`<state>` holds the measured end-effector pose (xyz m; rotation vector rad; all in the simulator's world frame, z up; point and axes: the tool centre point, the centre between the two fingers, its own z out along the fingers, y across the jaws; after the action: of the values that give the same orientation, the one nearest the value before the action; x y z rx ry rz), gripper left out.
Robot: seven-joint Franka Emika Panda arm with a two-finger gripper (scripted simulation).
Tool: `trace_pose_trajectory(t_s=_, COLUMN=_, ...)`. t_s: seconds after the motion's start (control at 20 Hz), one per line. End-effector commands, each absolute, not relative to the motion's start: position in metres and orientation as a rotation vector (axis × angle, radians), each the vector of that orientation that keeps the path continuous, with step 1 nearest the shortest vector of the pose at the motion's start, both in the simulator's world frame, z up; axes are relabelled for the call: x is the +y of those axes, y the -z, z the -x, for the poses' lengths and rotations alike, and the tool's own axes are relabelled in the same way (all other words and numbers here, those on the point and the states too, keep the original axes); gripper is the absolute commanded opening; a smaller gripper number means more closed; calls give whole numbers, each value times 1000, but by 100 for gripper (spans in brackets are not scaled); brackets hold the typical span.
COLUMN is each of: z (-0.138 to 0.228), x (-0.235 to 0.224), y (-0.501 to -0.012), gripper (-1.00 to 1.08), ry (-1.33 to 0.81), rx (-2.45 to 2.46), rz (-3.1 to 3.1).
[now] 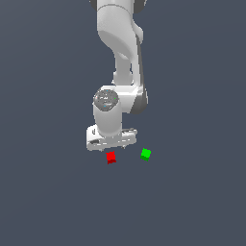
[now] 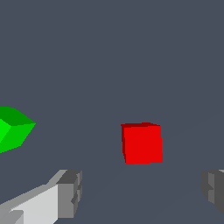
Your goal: Stack the red cube on top of the green cube.
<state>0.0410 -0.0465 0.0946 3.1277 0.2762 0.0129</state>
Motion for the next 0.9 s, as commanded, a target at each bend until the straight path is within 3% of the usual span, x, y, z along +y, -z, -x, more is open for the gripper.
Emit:
trace_pose_trajectory(t_s=0.0, z=-46, x=-52, y=-84, gripper=100, ry=-9, rx=313, rz=-3125)
trace_pose_trajectory(t_s=0.85, z=-53, x=-59, y=-52, gripper=100, ry=1, rx=357, rz=-3121)
